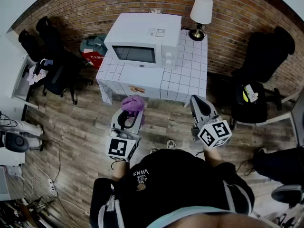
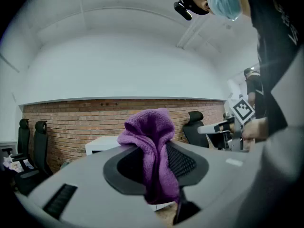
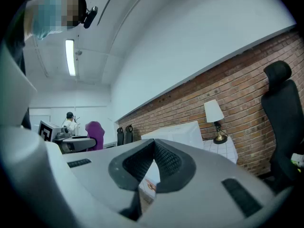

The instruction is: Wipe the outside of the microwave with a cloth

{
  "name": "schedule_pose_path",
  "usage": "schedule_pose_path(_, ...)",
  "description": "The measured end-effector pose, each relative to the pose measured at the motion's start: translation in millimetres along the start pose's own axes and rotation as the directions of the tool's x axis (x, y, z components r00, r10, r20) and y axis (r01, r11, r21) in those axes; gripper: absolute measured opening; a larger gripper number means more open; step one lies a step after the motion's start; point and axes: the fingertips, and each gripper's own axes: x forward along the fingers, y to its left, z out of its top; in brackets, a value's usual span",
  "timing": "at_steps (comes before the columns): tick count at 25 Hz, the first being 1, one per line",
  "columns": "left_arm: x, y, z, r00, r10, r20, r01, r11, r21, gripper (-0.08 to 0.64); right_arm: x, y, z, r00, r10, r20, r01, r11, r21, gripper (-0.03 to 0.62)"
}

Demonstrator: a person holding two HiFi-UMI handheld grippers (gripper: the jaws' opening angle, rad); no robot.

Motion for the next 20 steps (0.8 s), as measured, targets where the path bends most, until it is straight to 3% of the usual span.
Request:
schedule_pose_path(13,35,0,-21,0.994,0.101,-0.027,-0.102,0.995,-0.017,0.141,23,-42,-4,0.998,0.063,-0.012,-0.063,0.998,0.016,0.005)
schedule_pose_path(20,52,10,-39,0.994,0.104,-0.042,-0.106,0.993,-0.052,0.141,42,-54,-12,0.997,0.065,-0.043,-0.064,0.998,0.022,0.004)
